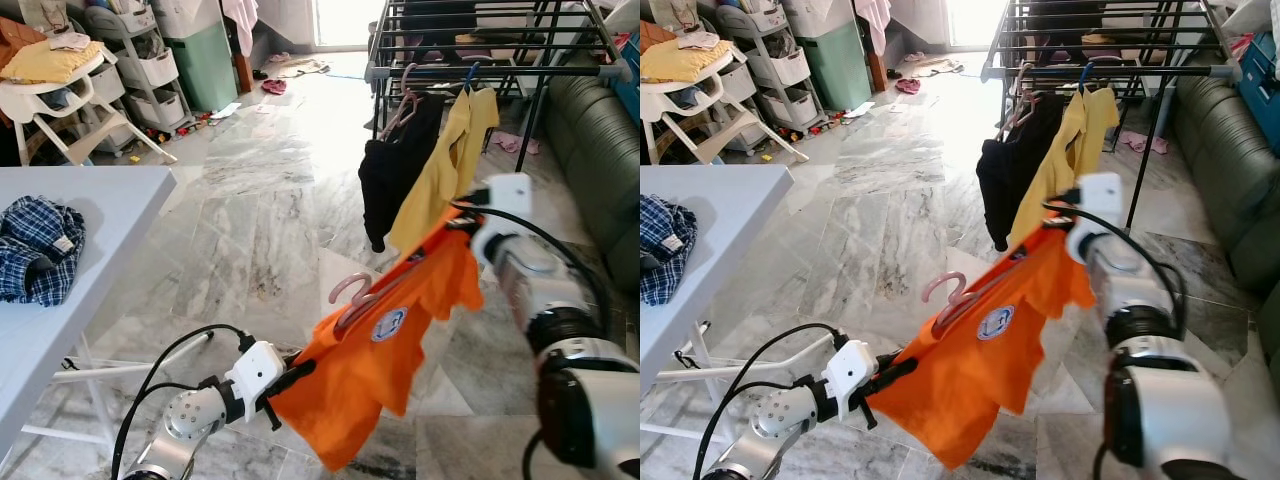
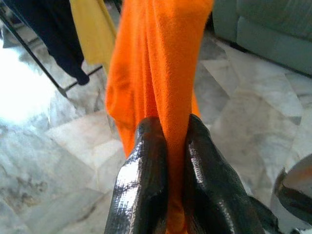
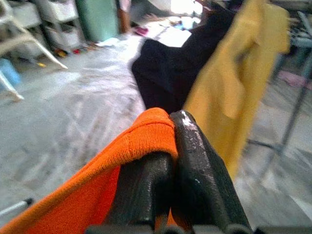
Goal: Hang hanger
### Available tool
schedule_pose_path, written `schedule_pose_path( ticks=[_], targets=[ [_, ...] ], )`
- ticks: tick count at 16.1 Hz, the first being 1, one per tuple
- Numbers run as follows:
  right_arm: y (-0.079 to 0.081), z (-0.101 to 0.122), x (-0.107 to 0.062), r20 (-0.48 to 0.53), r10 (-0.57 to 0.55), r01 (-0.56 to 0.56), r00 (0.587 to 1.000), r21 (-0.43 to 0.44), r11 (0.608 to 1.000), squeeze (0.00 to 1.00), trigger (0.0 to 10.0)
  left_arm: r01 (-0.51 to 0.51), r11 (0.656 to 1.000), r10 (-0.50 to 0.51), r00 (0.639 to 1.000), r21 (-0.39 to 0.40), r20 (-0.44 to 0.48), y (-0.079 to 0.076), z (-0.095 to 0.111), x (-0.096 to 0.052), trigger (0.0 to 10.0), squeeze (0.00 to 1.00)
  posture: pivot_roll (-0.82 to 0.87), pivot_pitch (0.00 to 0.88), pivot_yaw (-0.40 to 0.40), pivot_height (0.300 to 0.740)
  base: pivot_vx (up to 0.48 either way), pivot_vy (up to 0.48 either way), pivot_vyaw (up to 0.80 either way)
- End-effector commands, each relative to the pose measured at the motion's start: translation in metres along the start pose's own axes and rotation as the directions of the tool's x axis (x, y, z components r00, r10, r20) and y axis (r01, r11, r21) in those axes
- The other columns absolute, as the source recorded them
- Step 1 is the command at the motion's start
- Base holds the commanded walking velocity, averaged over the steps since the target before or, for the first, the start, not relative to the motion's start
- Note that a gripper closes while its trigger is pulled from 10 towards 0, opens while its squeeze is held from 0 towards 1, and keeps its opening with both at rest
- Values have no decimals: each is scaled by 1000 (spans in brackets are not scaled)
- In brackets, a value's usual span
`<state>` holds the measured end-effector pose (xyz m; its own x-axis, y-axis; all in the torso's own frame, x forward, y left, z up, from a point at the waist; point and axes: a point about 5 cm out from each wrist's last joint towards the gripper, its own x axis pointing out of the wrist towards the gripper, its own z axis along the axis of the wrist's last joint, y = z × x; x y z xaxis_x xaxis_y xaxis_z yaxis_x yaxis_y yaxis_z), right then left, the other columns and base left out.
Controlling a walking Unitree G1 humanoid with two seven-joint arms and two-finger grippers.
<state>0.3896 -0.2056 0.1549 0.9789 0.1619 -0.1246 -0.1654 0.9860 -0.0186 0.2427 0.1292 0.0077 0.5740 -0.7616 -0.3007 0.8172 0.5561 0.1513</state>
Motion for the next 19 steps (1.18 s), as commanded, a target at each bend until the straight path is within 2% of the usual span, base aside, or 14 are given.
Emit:
schedule_pose_path(
  ticks=[1,5,8,12,13,15,17,19],
  targets=[
    [3,23,2,88,32,-30,996,-23,999,0,0,17,1000,-18,997,-17,-76,-4,-14,-6,0,0,-107,0,88,740,0,0,0],
    [35,2,-1,11,187,-186,982,-83,979,0,0,24,1000,-25,999,-12,-43,-6,-5,8,0,0,-112,0,89,740,0,0,0],
    [47,-14,-8,-50,243,-247,969,-101,964,0,0,-50,998,50,999,-29,-21,4,5,16,0,0,-114,0,86,740,0,0,0],
    [59,-18,-11,-84,276,-285,958,-134,949,0,0,-56,998,56,998,-17,23,8,20,24,0,0,-116,0,87,740,0,0,0],
    [61,-17,-12,-85,283,-292,955,-121,949,0,0,-71,997,71,997,-17,28,9,22,24,0,0,-117,0,87,740,0,0,0],
    [68,-14,-14,-86,297,-307,951,-137,942,0,0,-100,995,99,995,-19,-9,13,21,25,0,0,-117,0,87,740,0,0,0],
    [78,-15,-15,-92,315,-325,945,-136,936,0,0,-95,995,96,995,-23,2,13,24,26,0,0,-117,0,88,740,0,0,0],
    [93,-19,-18,-125,337,-353,933,-143,925,0,0,-113,993,113,993,-15,-22,14,24,27,0,0,-117,0,86,740,0,0,0]
  ],
)
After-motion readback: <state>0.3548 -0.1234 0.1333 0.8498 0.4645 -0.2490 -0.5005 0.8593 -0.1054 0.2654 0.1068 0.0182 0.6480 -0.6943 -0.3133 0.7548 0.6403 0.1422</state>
